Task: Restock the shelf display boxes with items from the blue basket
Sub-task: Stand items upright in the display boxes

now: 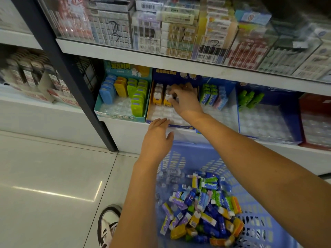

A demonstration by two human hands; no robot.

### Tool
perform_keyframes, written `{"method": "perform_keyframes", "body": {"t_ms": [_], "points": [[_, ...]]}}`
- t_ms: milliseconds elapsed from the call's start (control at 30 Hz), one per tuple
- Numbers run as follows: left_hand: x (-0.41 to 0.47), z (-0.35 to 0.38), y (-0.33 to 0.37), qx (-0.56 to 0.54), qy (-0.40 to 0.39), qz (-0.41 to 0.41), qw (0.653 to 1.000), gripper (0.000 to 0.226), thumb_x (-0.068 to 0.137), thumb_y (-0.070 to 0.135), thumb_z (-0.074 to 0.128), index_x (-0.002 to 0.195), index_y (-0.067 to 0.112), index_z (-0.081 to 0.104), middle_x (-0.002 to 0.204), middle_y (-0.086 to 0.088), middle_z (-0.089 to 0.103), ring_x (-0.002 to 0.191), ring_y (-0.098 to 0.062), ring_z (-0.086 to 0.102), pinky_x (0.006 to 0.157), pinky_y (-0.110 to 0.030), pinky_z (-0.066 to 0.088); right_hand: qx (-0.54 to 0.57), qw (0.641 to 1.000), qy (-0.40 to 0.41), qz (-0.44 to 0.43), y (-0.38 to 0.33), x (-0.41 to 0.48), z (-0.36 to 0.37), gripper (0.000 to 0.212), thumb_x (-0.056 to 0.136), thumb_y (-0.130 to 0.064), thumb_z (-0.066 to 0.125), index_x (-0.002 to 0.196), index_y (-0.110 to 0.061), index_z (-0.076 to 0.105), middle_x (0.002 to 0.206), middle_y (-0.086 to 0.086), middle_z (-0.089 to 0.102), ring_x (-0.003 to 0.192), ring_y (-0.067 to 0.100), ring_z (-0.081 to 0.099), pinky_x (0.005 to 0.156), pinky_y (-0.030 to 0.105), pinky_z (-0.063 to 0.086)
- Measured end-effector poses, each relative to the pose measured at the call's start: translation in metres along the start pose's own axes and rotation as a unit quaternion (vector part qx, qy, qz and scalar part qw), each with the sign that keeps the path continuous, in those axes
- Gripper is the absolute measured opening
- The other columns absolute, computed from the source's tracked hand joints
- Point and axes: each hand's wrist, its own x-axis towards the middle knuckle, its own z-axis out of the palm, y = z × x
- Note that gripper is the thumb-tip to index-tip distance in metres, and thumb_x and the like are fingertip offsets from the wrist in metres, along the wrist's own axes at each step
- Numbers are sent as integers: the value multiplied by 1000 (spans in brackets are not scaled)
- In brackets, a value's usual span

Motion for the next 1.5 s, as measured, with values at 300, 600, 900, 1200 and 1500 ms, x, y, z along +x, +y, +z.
{"method": "perform_keyframes", "body": {"t_ms": [300, 600, 900, 1200, 1500], "points": [[-15, 1, 11, -57, 67, 15, 996, 39, 97, 18, 51, 135, 8, 51, 143, -7, 48, 137, -20, 37, 107, -27, 31, -153, 984, -67, -58, -18, 0, -30, 36, 92, -21, 53, 127, -16, 53, 131, 16, 47, 129, 36, 34, 106, 48, 26], [-79, 117, 8, 63, -361, -69, 928, 25, 97, 11, 43, 87, -2, 62, 83, -17, 56, 71, -26, 48, 66, -35, 36, 29, 912, -389, 124, 68, -186, -19, 25, 87, -17, 64, 102, 3, 64, 107, 23, 64, 91, 39, 59, 70, 36, 42], [-123, 200, -9, 123, -479, -86, 865, 30, 91, 10, 51, 119, 4, 57, 121, -19, 58, 111, -35, 56, 91, -41, 46, -154, 684, -713, -10, 107, -317, 56, 24, 91, -13, 59, 111, 1, 63, 101, 16, 60, 90, 33, 55, 70, 35, 41], [-130, 229, -15, 180, -425, -81, 883, 33, 92, 15, 51, 124, 4, 52, 122, -18, 60, 113, -33, 57, 92, -40, 48, 66, 751, -634, 172, 132, -321, 62, 27, 92, -16, 57, 84, 8, 66, 68, 22, 51, 59, 31, 48, 65, 42, 42], [-94, 185, -12, -98, -362, -259, 890, 31, 85, 13, 68, 64, 9, 44, 63, -7, 44, 64, -24, 50, 62, -33, 43, 576, 589, -391, 410, 131, -270, 17, 45, 95, -21, 54, 136, -9, 40, 116, 13, 55, 72, 24, 65, 75, 40, 56]]}}
